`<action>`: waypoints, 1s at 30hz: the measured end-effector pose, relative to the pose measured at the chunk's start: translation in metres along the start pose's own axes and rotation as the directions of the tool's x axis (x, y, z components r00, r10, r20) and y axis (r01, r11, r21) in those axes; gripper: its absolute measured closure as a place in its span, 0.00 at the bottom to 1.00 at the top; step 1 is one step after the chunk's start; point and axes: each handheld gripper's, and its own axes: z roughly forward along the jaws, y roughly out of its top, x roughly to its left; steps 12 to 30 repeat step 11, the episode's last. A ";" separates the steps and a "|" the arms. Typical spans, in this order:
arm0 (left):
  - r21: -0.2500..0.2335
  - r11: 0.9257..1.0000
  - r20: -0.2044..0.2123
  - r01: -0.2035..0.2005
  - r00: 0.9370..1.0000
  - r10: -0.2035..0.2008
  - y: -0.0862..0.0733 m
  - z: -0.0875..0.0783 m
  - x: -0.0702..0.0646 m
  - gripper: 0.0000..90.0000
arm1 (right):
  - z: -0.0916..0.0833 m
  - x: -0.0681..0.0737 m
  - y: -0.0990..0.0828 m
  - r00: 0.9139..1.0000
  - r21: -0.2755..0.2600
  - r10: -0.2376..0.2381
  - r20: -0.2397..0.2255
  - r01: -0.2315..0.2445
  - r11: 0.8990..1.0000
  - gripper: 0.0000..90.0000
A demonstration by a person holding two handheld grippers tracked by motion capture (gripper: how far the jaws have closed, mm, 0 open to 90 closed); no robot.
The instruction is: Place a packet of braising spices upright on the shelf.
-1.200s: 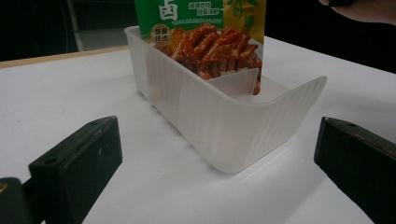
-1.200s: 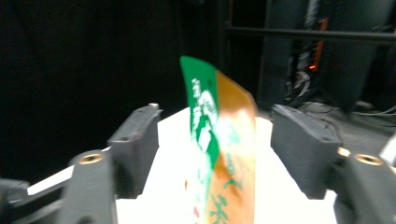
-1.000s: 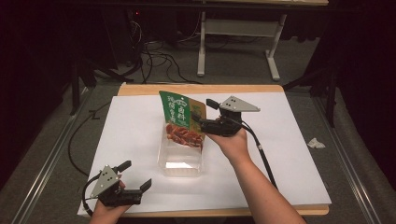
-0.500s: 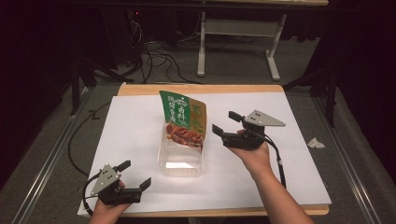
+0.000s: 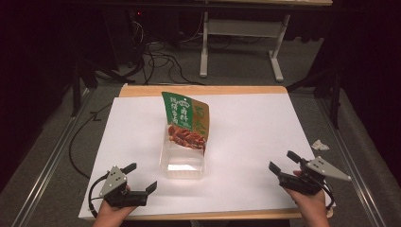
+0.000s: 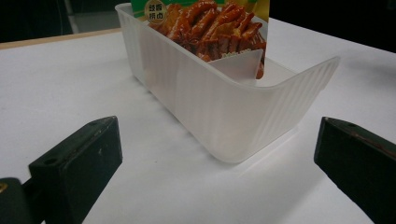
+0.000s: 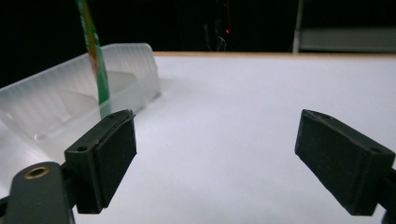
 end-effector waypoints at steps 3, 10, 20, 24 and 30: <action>0.014 1.000 -0.004 0.011 1.000 -0.011 -0.001 0.004 -0.001 0.02 | -0.011 -0.008 -0.011 1.000 0.005 0.012 0.022 -0.012 1.000 0.15; 0.031 1.000 -0.017 -0.007 1.000 0.007 0.002 0.011 -0.007 0.02 | -0.010 -0.009 -0.010 1.000 -0.004 -0.025 0.005 0.025 1.000 0.15; 0.031 1.000 -0.017 -0.007 1.000 0.007 0.002 0.011 -0.007 0.02 | -0.010 -0.009 -0.010 1.000 -0.004 -0.025 0.005 0.025 1.000 0.15; 0.031 1.000 -0.017 -0.007 1.000 0.007 0.002 0.011 -0.007 0.02 | -0.010 -0.009 -0.010 1.000 -0.004 -0.025 0.005 0.025 1.000 0.15; 0.031 1.000 -0.017 -0.007 1.000 0.007 0.002 0.011 -0.007 0.02 | -0.010 -0.009 -0.010 1.000 -0.004 -0.025 0.005 0.025 1.000 0.15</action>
